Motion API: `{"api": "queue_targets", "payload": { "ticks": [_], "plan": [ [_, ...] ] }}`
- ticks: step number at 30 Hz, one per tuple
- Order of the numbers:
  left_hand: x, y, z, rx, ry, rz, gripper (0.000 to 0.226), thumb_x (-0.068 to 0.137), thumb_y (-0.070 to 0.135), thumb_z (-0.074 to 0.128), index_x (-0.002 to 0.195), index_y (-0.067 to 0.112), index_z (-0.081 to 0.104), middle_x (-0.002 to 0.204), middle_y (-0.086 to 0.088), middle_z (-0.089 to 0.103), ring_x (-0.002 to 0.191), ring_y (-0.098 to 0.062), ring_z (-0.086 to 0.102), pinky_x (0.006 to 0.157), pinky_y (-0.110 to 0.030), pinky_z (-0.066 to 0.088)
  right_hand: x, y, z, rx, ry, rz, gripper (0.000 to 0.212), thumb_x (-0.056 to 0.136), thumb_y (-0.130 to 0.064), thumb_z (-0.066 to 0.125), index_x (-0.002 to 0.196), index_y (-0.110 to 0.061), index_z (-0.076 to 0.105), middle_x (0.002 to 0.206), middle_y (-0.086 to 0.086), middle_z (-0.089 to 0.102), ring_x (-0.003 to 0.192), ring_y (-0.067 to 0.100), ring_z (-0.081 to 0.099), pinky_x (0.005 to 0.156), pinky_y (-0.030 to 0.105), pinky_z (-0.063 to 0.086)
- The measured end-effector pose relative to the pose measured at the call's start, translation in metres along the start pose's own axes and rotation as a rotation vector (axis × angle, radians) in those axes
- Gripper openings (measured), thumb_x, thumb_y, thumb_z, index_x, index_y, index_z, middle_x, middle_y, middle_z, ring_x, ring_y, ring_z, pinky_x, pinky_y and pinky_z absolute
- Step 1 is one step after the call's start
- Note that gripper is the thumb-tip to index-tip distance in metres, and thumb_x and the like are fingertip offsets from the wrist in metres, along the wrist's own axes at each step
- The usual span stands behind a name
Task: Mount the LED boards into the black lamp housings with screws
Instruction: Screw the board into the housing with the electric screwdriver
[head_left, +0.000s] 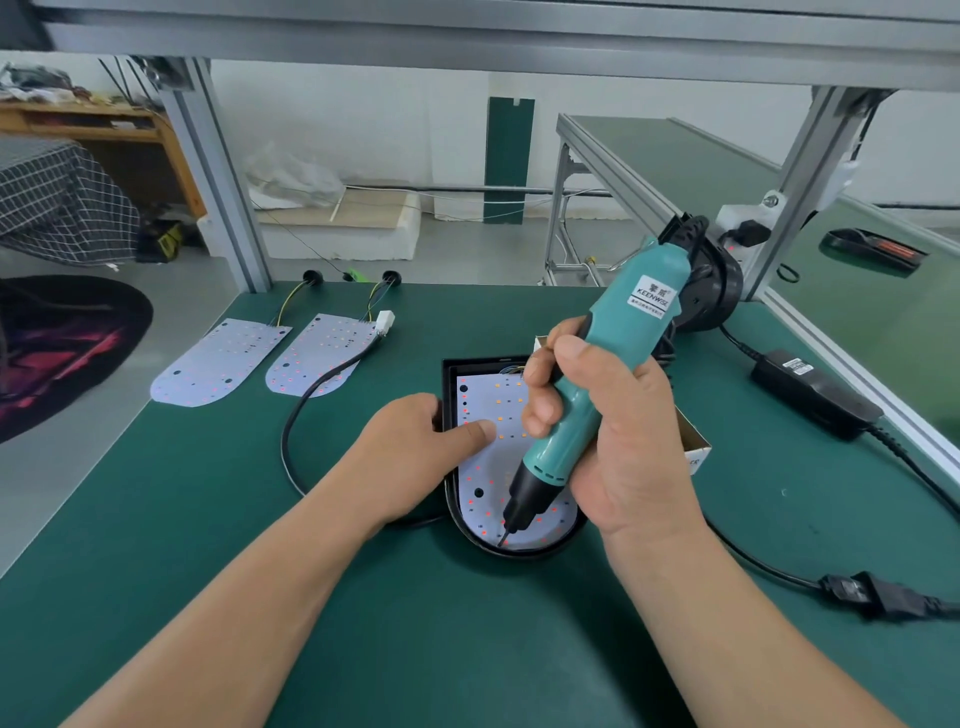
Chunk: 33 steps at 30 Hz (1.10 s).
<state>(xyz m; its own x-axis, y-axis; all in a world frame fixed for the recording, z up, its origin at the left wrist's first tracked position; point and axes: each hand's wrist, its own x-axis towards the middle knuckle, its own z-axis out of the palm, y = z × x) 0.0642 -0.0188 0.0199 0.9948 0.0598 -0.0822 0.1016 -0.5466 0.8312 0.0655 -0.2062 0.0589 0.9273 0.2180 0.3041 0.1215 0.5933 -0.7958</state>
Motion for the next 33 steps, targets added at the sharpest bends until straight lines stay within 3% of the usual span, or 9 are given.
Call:
{"api": "queue_targets", "payload": {
  "ticks": [4,8,11,14,19,22,25,28,33],
  "plan": [
    [0.0,-0.002,0.0,-0.006,0.006,-0.007,0.041,0.092,0.052,0.076,0.087,0.012,0.07,0.066,0.003,0.06,0.063,-0.014,0.054,0.066,-0.034,0.045,-0.001,-0.001,0.001,0.014,0.004,-0.011,0.004,0.091,-0.018,0.068,0.093,-0.016,0.065,0.08,0.01,0.065,0.054,0.017,0.052,0.055,0.029,0.047],
    [0.001,-0.001,0.0,-0.042,0.005,-0.009,0.059,0.085,0.061,0.074,0.093,0.002,0.068,0.07,0.003,0.057,0.065,-0.017,0.051,0.067,-0.035,0.042,0.0,-0.004,0.0,0.018,0.028,-0.033,0.007,0.09,-0.018,0.068,0.094,-0.015,0.064,0.079,0.01,0.065,0.054,0.017,0.052,0.055,0.029,0.048],
    [0.001,-0.001,-0.001,-0.021,0.015,-0.02,0.053,0.091,0.058,0.074,0.075,0.01,0.058,0.059,0.01,0.046,0.054,-0.013,0.04,0.057,-0.03,0.034,0.001,-0.008,-0.002,0.025,0.054,-0.054,0.006,0.091,-0.017,0.067,0.094,-0.015,0.063,0.079,0.01,0.065,0.055,0.018,0.052,0.055,0.029,0.048],
    [0.001,-0.001,-0.002,-0.038,0.025,-0.042,0.053,0.094,0.058,0.071,0.076,0.011,0.053,0.061,0.005,0.041,0.053,-0.015,0.034,0.054,-0.031,0.028,0.002,-0.012,-0.004,0.04,0.087,-0.075,0.006,0.09,-0.018,0.068,0.093,-0.016,0.064,0.079,0.01,0.065,0.055,0.018,0.052,0.055,0.029,0.048],
    [-0.001,0.0,-0.002,-0.083,-0.001,-0.052,0.054,0.09,0.055,0.076,0.083,0.004,0.06,0.065,0.003,0.045,0.055,-0.016,0.036,0.057,-0.032,0.029,0.004,-0.011,-0.005,0.054,0.109,-0.07,0.007,0.089,-0.02,0.07,0.092,-0.017,0.064,0.079,0.009,0.065,0.056,0.018,0.052,0.055,0.029,0.048],
    [-0.003,0.007,-0.005,-0.132,-0.011,-0.035,0.06,0.074,0.055,0.077,0.095,0.0,0.065,0.073,-0.001,0.063,0.063,-0.021,0.053,0.064,-0.037,0.044,0.003,-0.009,-0.004,0.047,0.092,-0.058,0.007,0.088,-0.018,0.069,0.092,-0.016,0.064,0.08,0.01,0.065,0.056,0.018,0.052,0.056,0.029,0.048],
    [-0.006,0.013,-0.009,-0.14,0.057,-0.009,0.057,0.07,0.057,0.072,0.102,0.011,0.072,0.098,-0.006,0.08,0.092,-0.035,0.074,0.09,-0.052,0.06,0.004,-0.016,-0.007,0.13,0.106,-0.09,0.005,0.092,-0.015,0.063,0.096,-0.014,0.06,0.08,0.008,0.064,0.056,0.016,0.051,0.055,0.027,0.046],
    [-0.006,0.014,-0.014,-0.081,0.194,0.036,0.042,0.072,0.059,0.068,0.091,0.022,0.068,0.077,0.019,0.07,0.073,-0.014,0.064,0.069,-0.04,0.054,0.007,-0.029,-0.015,0.227,0.152,-0.157,0.002,0.097,-0.015,0.055,0.098,-0.014,0.056,0.08,0.005,0.061,0.058,0.012,0.048,0.055,0.024,0.045],
    [-0.015,0.018,-0.01,-0.006,0.452,0.27,0.03,0.083,0.059,0.063,0.096,0.033,0.057,0.084,0.017,0.068,0.071,-0.01,0.061,0.067,-0.038,0.054,0.012,-0.041,-0.027,0.279,0.269,-0.219,0.006,0.099,-0.016,0.053,0.094,-0.013,0.056,0.082,0.005,0.059,0.061,0.012,0.046,0.058,0.024,0.043]
  ]
}}
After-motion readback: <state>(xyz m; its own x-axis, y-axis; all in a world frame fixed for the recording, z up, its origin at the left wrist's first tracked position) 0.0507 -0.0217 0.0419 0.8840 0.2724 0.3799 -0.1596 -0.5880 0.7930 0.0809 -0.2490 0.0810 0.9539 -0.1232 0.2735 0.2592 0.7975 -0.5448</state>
